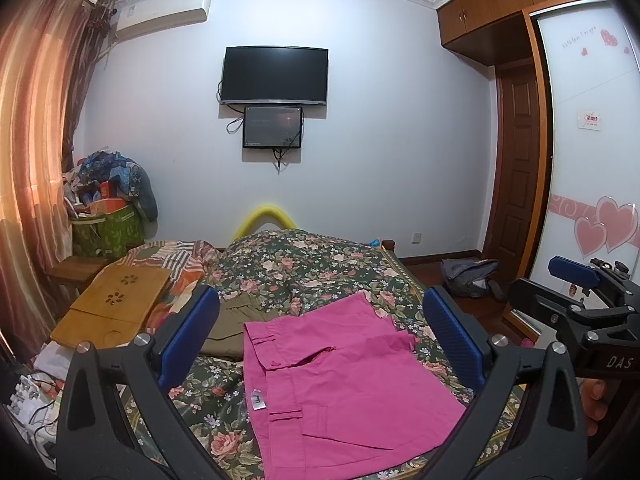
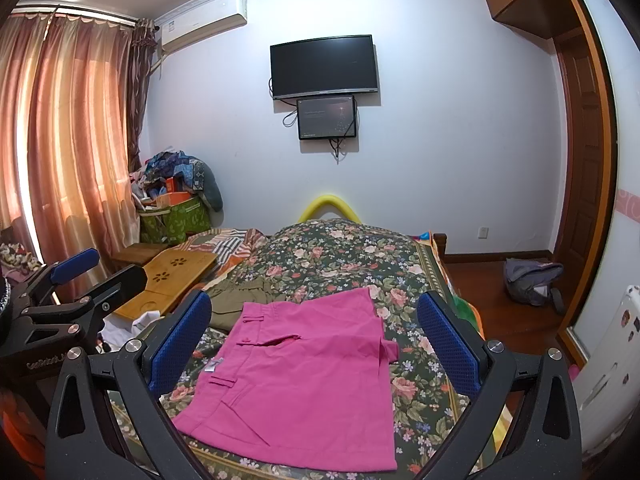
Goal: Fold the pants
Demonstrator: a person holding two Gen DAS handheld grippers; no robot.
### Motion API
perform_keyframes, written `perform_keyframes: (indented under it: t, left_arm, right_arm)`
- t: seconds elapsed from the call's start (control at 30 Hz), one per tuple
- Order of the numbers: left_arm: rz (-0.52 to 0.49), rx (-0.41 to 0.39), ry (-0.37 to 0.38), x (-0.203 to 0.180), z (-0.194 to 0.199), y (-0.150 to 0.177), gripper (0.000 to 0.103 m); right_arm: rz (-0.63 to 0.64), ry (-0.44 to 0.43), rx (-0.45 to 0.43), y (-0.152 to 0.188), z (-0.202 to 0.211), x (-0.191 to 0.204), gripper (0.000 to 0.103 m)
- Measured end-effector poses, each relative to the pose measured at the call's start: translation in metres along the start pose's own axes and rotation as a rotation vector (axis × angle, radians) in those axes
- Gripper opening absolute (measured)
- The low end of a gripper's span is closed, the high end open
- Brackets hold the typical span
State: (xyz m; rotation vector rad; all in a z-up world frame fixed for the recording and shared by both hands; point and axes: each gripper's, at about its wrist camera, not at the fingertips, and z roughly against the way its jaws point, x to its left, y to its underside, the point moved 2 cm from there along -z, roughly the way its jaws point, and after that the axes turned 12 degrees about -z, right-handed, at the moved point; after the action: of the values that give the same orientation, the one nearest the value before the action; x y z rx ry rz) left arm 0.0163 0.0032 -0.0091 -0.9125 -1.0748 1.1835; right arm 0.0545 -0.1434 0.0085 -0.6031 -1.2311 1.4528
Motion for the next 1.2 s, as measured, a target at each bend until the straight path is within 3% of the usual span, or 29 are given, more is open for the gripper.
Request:
perform_keyframes:
  t: [1.2]
  left_arm:
    - [-0.011, 0.009, 0.008, -0.006, -0.012, 0.004, 0.103]
  right_arm:
    - [-0.008, 0.012, 0.015, 0.0, -0.002, -0.007, 0.103]
